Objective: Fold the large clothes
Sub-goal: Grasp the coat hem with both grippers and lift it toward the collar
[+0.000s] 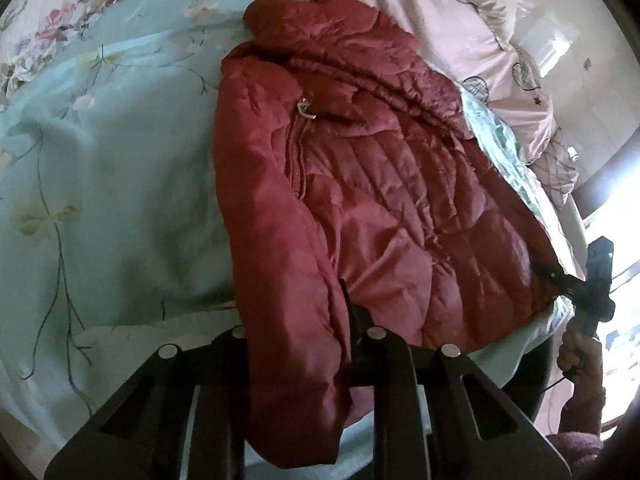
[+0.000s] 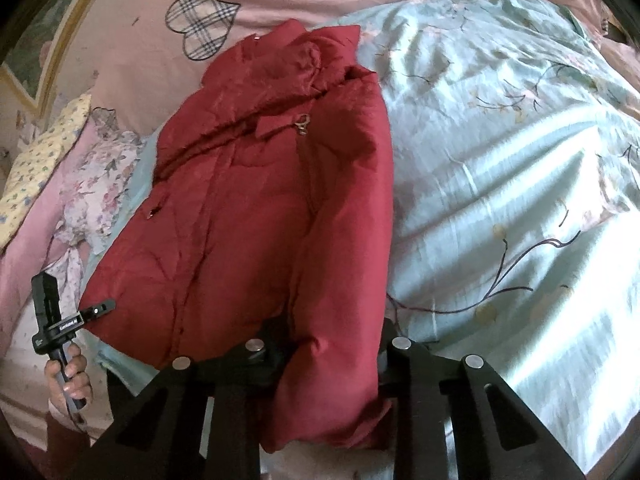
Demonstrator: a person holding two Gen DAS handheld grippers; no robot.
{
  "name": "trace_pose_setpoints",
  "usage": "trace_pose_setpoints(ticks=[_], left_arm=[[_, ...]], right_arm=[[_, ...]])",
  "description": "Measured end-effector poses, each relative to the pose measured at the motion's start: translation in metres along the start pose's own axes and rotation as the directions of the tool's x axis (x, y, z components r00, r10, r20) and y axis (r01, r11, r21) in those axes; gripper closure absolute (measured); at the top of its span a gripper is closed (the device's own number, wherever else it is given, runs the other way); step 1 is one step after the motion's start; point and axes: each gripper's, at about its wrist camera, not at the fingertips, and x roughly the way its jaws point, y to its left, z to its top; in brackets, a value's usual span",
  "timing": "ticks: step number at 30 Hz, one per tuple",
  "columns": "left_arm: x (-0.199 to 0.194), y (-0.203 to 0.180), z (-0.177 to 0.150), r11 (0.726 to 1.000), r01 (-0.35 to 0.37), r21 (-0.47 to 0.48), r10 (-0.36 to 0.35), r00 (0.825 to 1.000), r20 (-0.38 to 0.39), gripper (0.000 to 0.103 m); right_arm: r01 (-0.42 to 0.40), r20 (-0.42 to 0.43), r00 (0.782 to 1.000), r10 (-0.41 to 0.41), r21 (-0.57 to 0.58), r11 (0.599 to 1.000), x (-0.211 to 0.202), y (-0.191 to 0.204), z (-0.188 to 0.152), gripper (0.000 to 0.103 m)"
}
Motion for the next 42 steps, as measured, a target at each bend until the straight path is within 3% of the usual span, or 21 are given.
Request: trace_pose_setpoints(ticks=[7, 16, 24, 34, 42], left_arm=[[-0.023, -0.004, 0.010, 0.999, 0.042, 0.018, -0.043, 0.998, 0.034, 0.087], [-0.056, -0.010, 0.057, 0.995, 0.096, 0.033, -0.100, 0.977, 0.186, 0.087], [-0.070, -0.008, 0.094, 0.993, 0.114, 0.021, -0.115, 0.950, 0.289, 0.087], [-0.056, -0.011, 0.136, 0.997, 0.076, -0.006, -0.070, 0.938, 0.339, 0.087], [-0.037, -0.009, 0.178, 0.998, 0.050, -0.050, -0.029, 0.939, 0.342, 0.087]], right_arm=[[-0.103, 0.046, 0.994, 0.103, -0.001, 0.995, -0.025, 0.003, 0.002, 0.079], [-0.201, 0.196, 0.959, 0.205, -0.040, 0.979, -0.049, 0.016, 0.039, 0.080], [-0.167, 0.300, 0.936, 0.185, -0.085, 0.982, -0.059, 0.026, 0.072, 0.080], [-0.141, 0.357, 0.917, 0.176, -0.124, 0.982, -0.043, 0.035, 0.114, 0.080], [-0.167, 0.371, 0.910, 0.184, -0.078, 0.983, -0.018, 0.029, 0.157, 0.079]])
